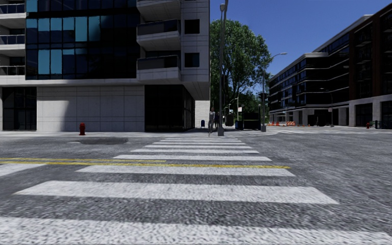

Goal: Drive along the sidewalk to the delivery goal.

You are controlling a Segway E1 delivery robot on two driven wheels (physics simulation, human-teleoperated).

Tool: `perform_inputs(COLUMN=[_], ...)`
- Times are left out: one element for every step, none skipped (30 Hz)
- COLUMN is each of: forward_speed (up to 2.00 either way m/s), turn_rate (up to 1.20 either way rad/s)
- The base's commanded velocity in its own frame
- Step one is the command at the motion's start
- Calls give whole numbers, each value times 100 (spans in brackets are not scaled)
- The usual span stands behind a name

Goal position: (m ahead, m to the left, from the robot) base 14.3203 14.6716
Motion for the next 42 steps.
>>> perform_inputs(forward_speed=[200,200,200,200,200,200,200,200,200,200,200,200,200,200,200,200,200,200,200,200,200,200,200,200,200,200,200,200,200,200,200,200,200,200,200,200,200,200,200,200,200,200], turn_rate=[-9,-9,-18,-21,-22,-22,-22,-25,-25,-25,-25,-25,-25,-25,-25,-25,-25,-6,-6,0,0,0,0,0,0,0,0,0,0,0,0,0,0,0,0,0,0,0,0,0,0,0])
